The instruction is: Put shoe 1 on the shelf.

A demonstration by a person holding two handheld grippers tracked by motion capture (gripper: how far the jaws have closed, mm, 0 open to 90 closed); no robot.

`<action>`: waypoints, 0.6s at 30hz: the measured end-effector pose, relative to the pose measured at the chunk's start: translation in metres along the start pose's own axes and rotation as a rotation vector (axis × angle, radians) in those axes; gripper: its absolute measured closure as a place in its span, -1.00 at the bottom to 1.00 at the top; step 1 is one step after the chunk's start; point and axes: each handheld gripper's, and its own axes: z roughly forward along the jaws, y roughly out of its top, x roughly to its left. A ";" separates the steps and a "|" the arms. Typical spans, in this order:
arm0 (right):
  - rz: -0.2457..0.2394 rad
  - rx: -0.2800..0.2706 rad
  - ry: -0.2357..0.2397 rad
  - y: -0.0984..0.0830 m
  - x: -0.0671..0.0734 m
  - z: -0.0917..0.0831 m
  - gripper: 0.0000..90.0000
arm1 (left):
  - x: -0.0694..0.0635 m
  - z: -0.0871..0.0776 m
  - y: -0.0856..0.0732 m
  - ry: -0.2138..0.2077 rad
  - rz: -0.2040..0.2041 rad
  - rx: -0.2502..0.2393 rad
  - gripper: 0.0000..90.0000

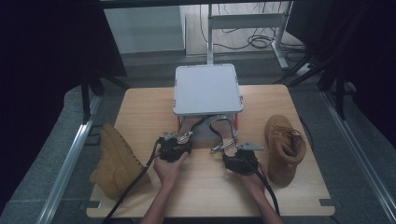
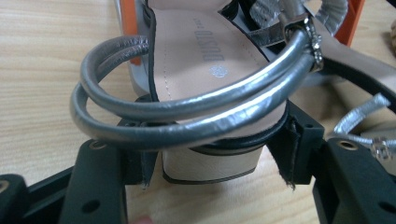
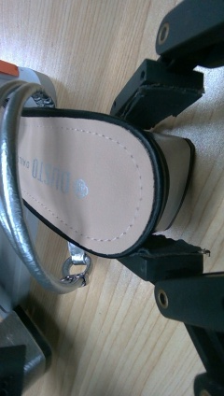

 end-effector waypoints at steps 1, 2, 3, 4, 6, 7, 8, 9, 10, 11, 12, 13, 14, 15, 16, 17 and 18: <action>0.001 0.001 0.002 0.000 0.000 0.000 -0.20 | 0.000 0.001 0.001 -0.001 -0.004 -0.007 -0.12; 0.001 0.001 0.002 0.000 0.000 0.000 -0.20 | 0.000 0.002 0.002 0.000 -0.010 -0.011 -0.11; 0.000 0.001 0.001 0.000 0.000 0.000 -0.20 | 0.000 0.003 0.002 0.001 -0.012 -0.014 -0.11; 0.000 0.001 0.001 0.000 0.000 0.000 -0.20 | 0.000 0.004 0.003 0.003 -0.012 -0.015 -0.11; 0.000 0.001 0.002 0.000 0.000 0.000 -0.20 | -0.001 0.006 0.004 0.009 -0.019 -0.019 -0.11; -0.001 0.001 0.002 0.000 0.000 0.000 -0.20 | -0.001 0.007 0.004 0.012 -0.017 -0.022 -0.11; -0.001 0.001 0.002 0.000 0.000 0.000 -0.20 | -0.002 0.008 0.005 0.019 -0.024 -0.028 -0.11; -0.001 0.001 0.002 0.000 0.000 0.000 -0.20 | -0.003 0.009 0.006 0.022 -0.021 -0.031 -0.11; -0.001 0.001 0.002 0.000 0.000 0.000 -0.20 | -0.004 0.010 0.006 0.027 -0.027 -0.035 -0.10; -0.001 0.001 0.001 0.000 0.000 0.000 -0.20 | -0.004 0.012 0.007 0.032 -0.028 -0.040 -0.10; -0.001 0.001 0.002 0.000 0.000 0.000 -0.20 | -0.005 0.013 0.008 0.035 -0.033 -0.045 -0.10; -0.001 0.001 0.003 0.000 0.000 0.000 -0.20 | -0.006 0.014 0.008 0.037 -0.042 -0.050 -0.10; -0.001 0.001 0.003 0.000 0.000 0.000 -0.20 | -0.006 0.016 0.008 0.039 -0.047 -0.055 -0.10; -0.001 0.001 0.004 0.000 0.000 0.000 -0.20 | -0.007 0.017 0.009 0.042 -0.052 -0.059 -0.10; -0.001 0.001 0.004 0.000 0.000 0.000 -0.20 | -0.007 0.018 0.009 0.044 -0.057 -0.061 -0.10; -0.002 0.001 0.004 0.000 0.000 0.000 -0.20 | -0.008 0.020 0.010 0.049 -0.057 -0.063 -0.10; -0.002 0.002 0.004 0.000 0.000 0.000 -0.20 | -0.009 0.021 0.010 0.055 -0.058 -0.066 -0.10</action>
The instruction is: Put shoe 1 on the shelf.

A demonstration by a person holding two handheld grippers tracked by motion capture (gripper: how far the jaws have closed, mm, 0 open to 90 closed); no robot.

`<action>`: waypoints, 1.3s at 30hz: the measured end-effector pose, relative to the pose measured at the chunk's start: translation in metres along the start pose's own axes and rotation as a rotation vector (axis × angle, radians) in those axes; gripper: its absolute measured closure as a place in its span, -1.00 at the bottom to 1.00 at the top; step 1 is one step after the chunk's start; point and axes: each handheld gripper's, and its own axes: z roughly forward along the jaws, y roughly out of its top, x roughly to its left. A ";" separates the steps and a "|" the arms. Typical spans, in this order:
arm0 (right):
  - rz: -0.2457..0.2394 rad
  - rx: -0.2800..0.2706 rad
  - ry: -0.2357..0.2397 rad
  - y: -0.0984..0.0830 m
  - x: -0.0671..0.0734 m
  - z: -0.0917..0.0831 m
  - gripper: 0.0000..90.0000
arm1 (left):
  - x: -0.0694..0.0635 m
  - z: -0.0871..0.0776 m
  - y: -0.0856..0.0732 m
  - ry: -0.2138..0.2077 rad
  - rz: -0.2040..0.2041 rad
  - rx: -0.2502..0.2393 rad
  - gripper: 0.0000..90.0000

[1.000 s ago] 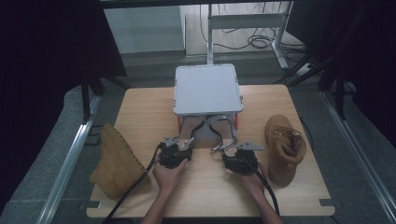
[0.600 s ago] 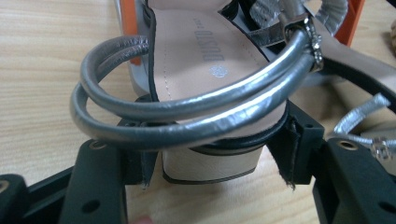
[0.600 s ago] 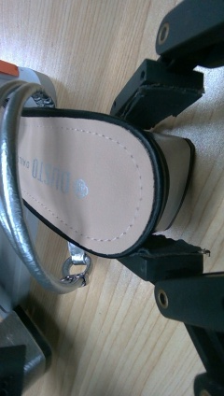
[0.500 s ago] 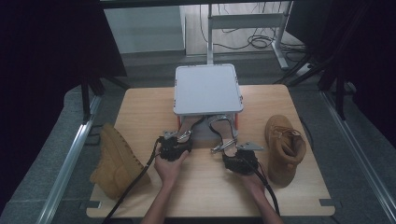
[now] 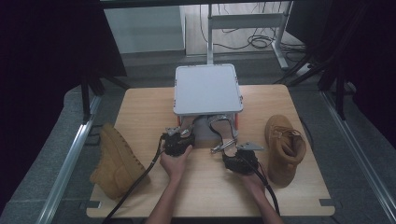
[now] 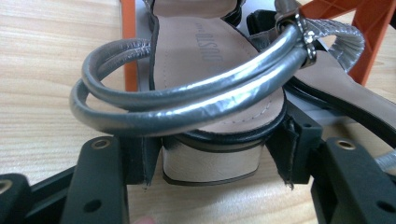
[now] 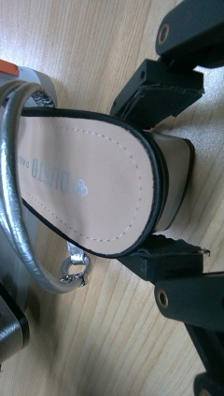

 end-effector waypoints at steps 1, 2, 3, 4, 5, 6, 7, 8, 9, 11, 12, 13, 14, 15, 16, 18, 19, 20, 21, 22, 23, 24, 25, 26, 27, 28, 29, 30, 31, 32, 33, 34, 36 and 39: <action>0.000 0.000 0.000 0.000 0.000 0.000 -0.20 | -0.001 0.001 0.000 0.004 0.002 0.000 -0.10; -0.001 0.000 0.001 0.000 0.000 0.000 -0.20 | -0.001 0.002 0.001 0.007 -0.001 -0.003 -0.10; -0.001 0.001 0.000 0.000 0.000 0.000 -0.20 | -0.002 0.003 0.001 0.009 -0.004 -0.004 -0.10; -0.002 0.001 0.001 0.000 0.000 0.000 -0.20 | -0.002 0.004 0.002 0.012 -0.008 -0.007 -0.10; -0.001 0.001 0.001 0.000 0.000 0.000 -0.20 | -0.002 0.005 0.003 0.016 -0.010 -0.010 -0.10; -0.001 0.001 0.001 0.000 0.000 0.000 -0.20 | -0.003 0.006 0.005 0.021 -0.013 -0.016 -0.10; -0.002 0.001 0.000 0.000 0.000 0.000 -0.20 | -0.002 0.007 0.005 0.022 -0.022 -0.024 -0.10; -0.002 0.000 0.001 0.000 0.000 0.000 -0.20 | -0.002 0.008 0.006 0.022 -0.029 -0.029 -0.09; -0.002 0.001 0.001 0.000 0.000 0.000 -0.20 | -0.001 0.009 0.006 0.023 -0.034 -0.035 -0.09; -0.003 0.000 0.001 0.000 0.000 0.000 -0.20 | -0.002 0.010 0.007 0.030 -0.031 -0.036 -0.09; -0.003 0.001 0.002 0.000 0.000 0.000 -0.20 | -0.002 0.010 0.007 0.035 -0.026 -0.036 -0.09; -0.003 0.000 0.002 0.000 0.000 0.000 -0.20 | -0.003 0.011 0.007 0.036 -0.022 -0.036 -0.09; -0.003 0.000 0.002 0.000 0.000 0.000 -0.20 | -0.003 0.012 0.008 0.037 -0.021 -0.034 -0.09; -0.003 0.000 0.002 0.000 0.000 0.000 -0.20 | -0.003 0.013 0.008 0.038 -0.019 -0.032 -0.09; -0.003 0.000 0.002 0.000 0.000 0.000 -0.20 | -0.003 0.014 0.008 0.040 -0.017 -0.031 -0.09; -0.003 0.000 0.001 0.000 0.000 0.000 -0.20 | -0.004 0.016 0.009 0.044 -0.010 -0.027 -0.09; -0.003 0.000 0.002 0.000 0.000 0.000 -0.20 | -0.004 0.017 0.009 0.047 -0.006 -0.025 -0.09; -0.003 0.000 0.002 0.000 0.000 0.000 -0.20 | -0.004 0.018 0.009 0.048 -0.005 -0.024 -0.09; -0.003 0.000 0.002 0.000 0.000 0.000 -0.20 | -0.005 0.020 0.010 0.050 -0.002 -0.021 -0.09; -0.003 0.000 0.002 0.000 0.000 0.000 -0.20 | -0.005 0.021 0.010 0.052 -0.003 -0.021 -0.09; -0.003 0.000 0.001 0.000 0.000 0.000 -0.20 | -0.005 0.021 0.010 0.050 -0.009 -0.022 -0.09; -0.003 0.000 0.001 0.000 0.000 0.000 -0.20 | -0.005 0.022 0.010 0.047 -0.018 -0.024 -0.09; -0.003 0.001 0.001 0.000 0.000 0.000 -0.20 | -0.004 0.023 0.011 0.044 -0.022 -0.023 -0.09; -0.004 0.000 0.001 0.000 0.000 0.000 -0.20 | -0.004 0.024 0.011 0.043 -0.028 -0.025 -0.09; -0.003 0.000 0.001 0.000 0.000 0.000 -0.20 | -0.004 0.024 0.011 0.044 -0.030 -0.027 -0.09; -0.003 0.000 0.001 0.000 0.000 0.000 -0.20 | -0.004 0.025 0.011 0.044 -0.030 -0.029 -0.09; -0.003 0.000 0.000 0.000 0.000 0.000 -0.20 | -0.004 0.025 0.011 0.046 -0.027 -0.029 -0.09; -0.003 0.000 0.000 0.000 0.000 0.000 -0.20 | -0.004 0.025 0.010 0.047 -0.023 -0.028 -0.09; -0.004 0.000 -0.001 0.000 0.000 0.000 -0.19 | -0.005 0.025 0.010 0.051 -0.018 -0.029 -0.09; -0.003 0.000 -0.001 0.000 0.000 0.000 -0.19 | -0.006 0.026 0.010 0.056 -0.013 -0.029 -0.09; -0.004 0.000 -0.001 0.000 0.000 0.000 -0.19 | -0.007 0.026 0.010 0.062 -0.004 -0.028 -0.09; -0.003 0.000 0.000 0.000 0.000 0.000 -0.19 | -0.007 0.027 0.010 0.064 0.001 -0.028 -0.10; -0.003 0.000 0.000 0.000 0.000 0.000 -0.19 | -0.007 0.028 0.010 0.064 0.008 -0.026 -0.11; -0.003 0.001 0.001 0.000 0.000 0.000 -0.19 | -0.008 0.030 0.008 0.065 0.018 -0.016 -0.14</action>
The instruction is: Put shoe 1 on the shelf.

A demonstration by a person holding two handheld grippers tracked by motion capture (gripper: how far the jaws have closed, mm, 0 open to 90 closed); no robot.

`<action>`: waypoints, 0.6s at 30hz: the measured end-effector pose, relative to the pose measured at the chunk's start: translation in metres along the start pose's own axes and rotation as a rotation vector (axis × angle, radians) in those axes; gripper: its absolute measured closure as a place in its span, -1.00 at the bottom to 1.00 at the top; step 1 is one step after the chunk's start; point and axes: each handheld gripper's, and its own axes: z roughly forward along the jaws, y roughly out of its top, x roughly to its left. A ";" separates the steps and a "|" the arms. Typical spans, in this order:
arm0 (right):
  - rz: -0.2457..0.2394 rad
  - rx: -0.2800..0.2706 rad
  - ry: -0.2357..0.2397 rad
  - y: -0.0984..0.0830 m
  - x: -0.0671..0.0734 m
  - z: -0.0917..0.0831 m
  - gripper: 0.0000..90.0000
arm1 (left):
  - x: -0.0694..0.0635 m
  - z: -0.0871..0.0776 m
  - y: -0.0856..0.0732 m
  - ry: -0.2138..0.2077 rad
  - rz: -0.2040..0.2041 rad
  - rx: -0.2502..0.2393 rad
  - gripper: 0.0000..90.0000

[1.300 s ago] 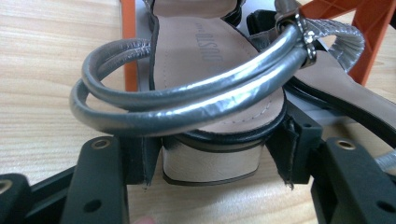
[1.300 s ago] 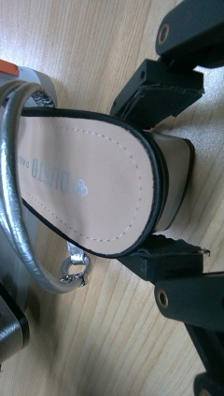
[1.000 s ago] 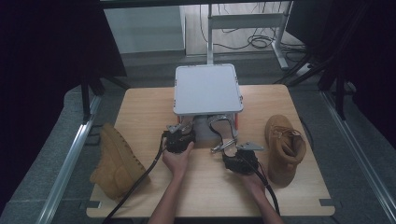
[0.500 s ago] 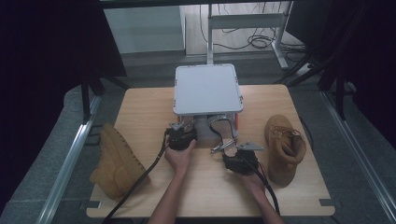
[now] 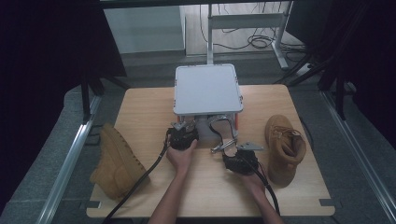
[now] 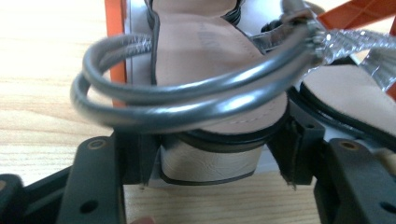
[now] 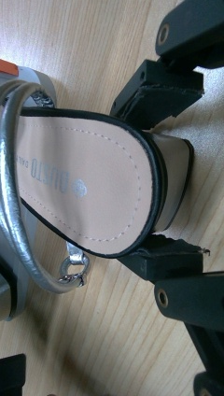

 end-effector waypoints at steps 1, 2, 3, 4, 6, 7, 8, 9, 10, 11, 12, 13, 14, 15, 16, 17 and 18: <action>0.000 0.000 0.000 0.000 0.000 0.000 -0.19 | 0.000 0.001 -0.001 0.003 0.004 0.007 -0.17; 0.000 0.000 0.001 0.000 0.000 0.000 -0.19 | 0.000 0.000 -0.001 0.003 0.018 0.009 -0.20; 0.000 0.000 0.001 0.000 0.000 0.000 -0.19 | 0.000 0.000 -0.001 0.002 0.021 0.010 -0.20; 0.000 0.000 0.001 0.000 0.000 0.000 -0.19 | 0.000 -0.002 -0.001 -0.003 0.024 0.013 -0.20; -0.002 0.000 0.001 0.000 0.000 0.000 -0.19 | 0.001 -0.004 0.000 -0.017 0.032 0.028 -0.22; -0.002 0.000 0.001 0.000 0.000 0.000 -0.19 | 0.001 -0.005 0.000 -0.024 0.031 0.033 -0.24; -0.002 -0.001 0.000 0.000 0.000 0.000 -0.19 | 0.002 -0.006 -0.001 -0.034 0.032 0.036 -0.25; -0.002 0.000 0.000 0.000 0.000 0.000 -0.19 | 0.003 -0.007 -0.001 -0.040 0.032 0.039 -0.26; -0.002 -0.001 0.000 0.000 0.000 0.000 -0.19 | 0.003 -0.009 -0.001 -0.046 0.036 0.040 -0.27; -0.002 0.000 0.000 0.000 0.000 0.000 -0.19 | 0.004 -0.010 -0.002 -0.053 0.042 0.038 -0.28; -0.001 0.000 0.000 0.000 0.000 0.000 -0.19 | 0.004 -0.011 -0.002 -0.054 0.043 0.039 -0.28; -0.001 0.000 0.000 0.000 0.000 0.000 -0.19 | 0.004 -0.012 -0.002 -0.060 0.046 0.041 -0.28; -0.002 0.000 0.000 0.000 0.000 0.000 -0.19 | 0.004 -0.013 -0.003 -0.061 0.057 0.041 -0.29; -0.001 0.000 0.000 0.000 0.000 0.000 -0.19 | 0.005 -0.014 -0.003 -0.061 0.059 0.039 -0.28; -0.001 0.000 0.000 0.000 0.000 0.000 -0.19 | 0.005 -0.015 -0.003 -0.062 0.056 0.033 -0.26; -0.001 0.000 -0.001 0.000 0.000 0.000 -0.19 | 0.006 -0.016 -0.003 -0.065 0.058 0.028 -0.21; -0.001 0.000 0.000 0.000 0.000 0.000 -0.19 | 0.007 -0.017 -0.003 -0.062 0.065 0.026 -0.13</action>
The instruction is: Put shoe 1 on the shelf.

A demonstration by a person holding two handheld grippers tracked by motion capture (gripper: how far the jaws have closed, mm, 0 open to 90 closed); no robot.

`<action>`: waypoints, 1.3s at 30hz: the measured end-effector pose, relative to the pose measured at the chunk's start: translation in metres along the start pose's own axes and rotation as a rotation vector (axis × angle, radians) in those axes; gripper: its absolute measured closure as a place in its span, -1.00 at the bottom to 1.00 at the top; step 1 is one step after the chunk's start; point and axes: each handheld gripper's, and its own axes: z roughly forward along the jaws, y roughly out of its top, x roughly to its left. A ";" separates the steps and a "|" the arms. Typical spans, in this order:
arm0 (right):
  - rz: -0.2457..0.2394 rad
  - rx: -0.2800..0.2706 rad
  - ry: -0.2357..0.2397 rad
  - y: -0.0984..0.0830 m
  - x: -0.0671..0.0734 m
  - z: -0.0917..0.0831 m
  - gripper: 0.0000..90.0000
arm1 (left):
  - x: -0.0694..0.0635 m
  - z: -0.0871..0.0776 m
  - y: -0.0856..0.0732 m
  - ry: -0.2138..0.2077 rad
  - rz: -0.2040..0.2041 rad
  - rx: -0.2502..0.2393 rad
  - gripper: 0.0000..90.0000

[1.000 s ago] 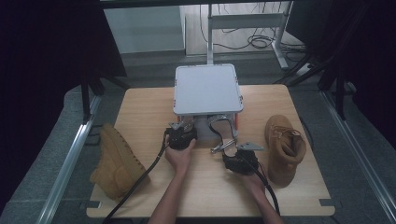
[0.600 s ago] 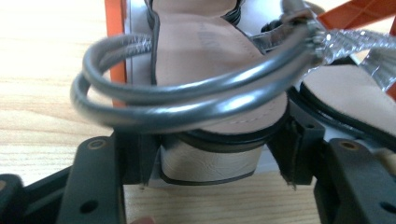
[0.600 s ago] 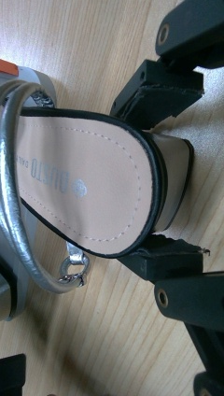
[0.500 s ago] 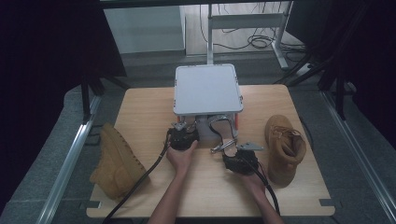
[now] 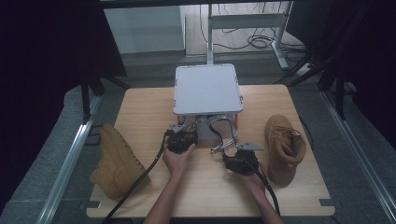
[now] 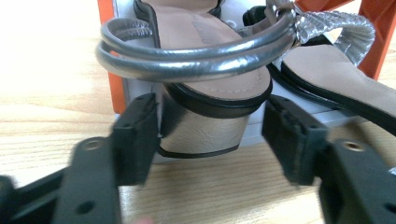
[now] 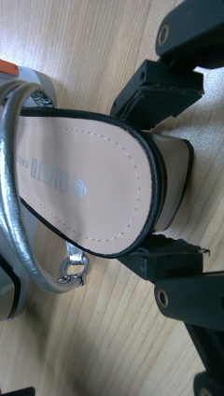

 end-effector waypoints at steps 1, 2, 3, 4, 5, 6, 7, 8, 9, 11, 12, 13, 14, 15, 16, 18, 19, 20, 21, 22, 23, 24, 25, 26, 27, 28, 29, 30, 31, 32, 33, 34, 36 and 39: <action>0.000 0.000 0.000 0.000 0.000 0.000 -0.19 | 0.001 0.000 0.000 -0.004 0.004 0.003 -0.10; 0.001 0.000 -0.001 0.000 0.000 0.000 -0.19 | 0.001 0.000 0.000 -0.006 0.006 0.006 -0.09; 0.001 0.000 -0.001 0.000 0.000 0.000 -0.19 | 0.002 0.000 0.000 -0.008 0.007 0.008 -0.08; 0.001 0.000 -0.002 0.000 0.000 0.000 -0.19 | 0.002 0.001 0.001 -0.012 0.005 0.008 -0.08; 0.002 -0.001 -0.003 0.000 0.000 0.000 -0.19 | 0.002 0.001 0.001 -0.013 0.005 0.007 -0.08; 0.004 -0.001 -0.003 0.000 0.000 0.000 -0.19 | 0.002 0.001 0.001 -0.012 0.004 0.006 -0.08; 0.004 -0.002 -0.005 0.000 0.001 0.000 -0.19 | 0.002 0.002 0.001 -0.011 0.002 0.005 -0.08; 0.006 -0.003 -0.006 0.000 0.001 0.000 -0.19 | 0.002 0.002 0.000 -0.010 0.001 0.004 -0.08; 0.008 -0.004 -0.006 0.000 0.001 0.000 -0.19 | 0.002 0.002 0.000 -0.010 0.002 0.003 -0.08; 0.011 -0.004 -0.007 0.000 0.001 0.000 -0.19 | 0.002 0.002 0.000 -0.009 0.002 0.003 -0.07; 0.013 -0.006 -0.009 0.000 0.001 0.000 -0.19 | 0.002 0.002 0.000 -0.010 0.003 0.004 -0.07; 0.017 -0.008 -0.011 -0.001 0.001 0.000 -0.19 | 0.002 0.002 0.000 -0.011 0.005 0.006 -0.07; 0.023 -0.013 -0.012 0.000 0.002 -0.001 -0.18 | 0.002 0.002 0.001 -0.011 0.008 0.007 -0.07; 0.030 -0.021 -0.012 0.000 0.002 -0.001 -0.18 | 0.002 0.002 0.000 -0.005 0.010 0.010 -0.06; 0.040 -0.027 -0.014 0.000 0.003 -0.001 -0.18 | 0.002 0.002 0.000 -0.004 0.012 0.010 -0.03; 0.066 -0.037 -0.010 0.002 0.003 -0.002 -0.17 | 0.002 0.002 0.000 -0.002 0.014 0.010 -0.03; 0.080 -0.041 -0.006 0.003 0.002 -0.003 -0.17 | 0.002 0.002 0.000 -0.003 0.012 0.010 -0.03; 0.092 -0.047 -0.005 0.003 0.002 -0.002 -0.16 | 0.002 0.002 0.000 -0.003 0.012 0.011 -0.03; 0.102 -0.053 -0.003 0.003 0.002 -0.002 -0.16 | 0.002 0.002 0.000 -0.004 0.012 0.010 -0.03; 0.122 -0.059 0.003 0.004 0.001 -0.002 -0.16 | 0.002 0.002 0.000 -0.005 0.012 0.011 -0.03; 0.131 -0.060 0.005 0.005 0.001 -0.001 -0.16 | 0.002 0.002 0.000 -0.005 0.009 0.011 -0.03; 0.138 -0.061 0.007 0.006 0.001 -0.001 -0.16 | 0.002 0.002 0.000 -0.006 0.007 0.012 -0.03; 0.148 -0.065 0.006 0.007 0.001 0.000 -0.16 | 0.002 0.002 0.000 -0.006 0.006 0.013 -0.03; 0.154 -0.065 0.007 0.008 0.001 0.001 -0.16 | 0.002 0.002 0.001 -0.007 0.006 0.014 -0.03; 0.158 -0.068 0.007 0.009 0.001 0.002 -0.16 | 0.003 0.002 0.001 -0.010 0.004 0.015 -0.03; 0.163 -0.069 0.007 0.010 0.001 0.002 -0.16 | 0.003 0.002 0.001 -0.011 0.004 0.016 -0.03; 0.166 -0.070 0.008 0.011 0.000 0.003 -0.16 | 0.003 0.002 0.001 -0.011 0.004 0.016 -0.03; 0.172 -0.071 0.009 0.012 0.000 0.003 -0.16 | 0.003 0.002 0.001 -0.010 0.004 0.016 -0.03; 0.173 -0.073 0.008 0.014 0.000 0.004 -0.15 | 0.003 0.002 0.001 -0.010 0.003 0.016 -0.04; 0.175 -0.073 0.009 0.015 0.000 0.005 -0.15 | 0.003 0.002 0.001 -0.010 0.003 0.016 -0.04; 0.178 -0.077 0.008 0.016 -0.001 0.005 -0.15 | 0.003 0.002 0.001 -0.010 0.002 0.016 -0.04; 0.184 -0.078 0.011 0.016 -0.001 0.006 -0.15 | 0.003 0.002 0.001 -0.010 0.002 0.016 -0.04; 0.190 -0.078 0.011 0.017 -0.002 0.007 -0.15 | 0.003 0.002 0.001 -0.010 0.001 0.016 -0.04; 0.196 -0.080 0.010 0.021 -0.002 0.010 -0.15 | 0.003 0.002 0.001 -0.009 0.000 0.016 -0.04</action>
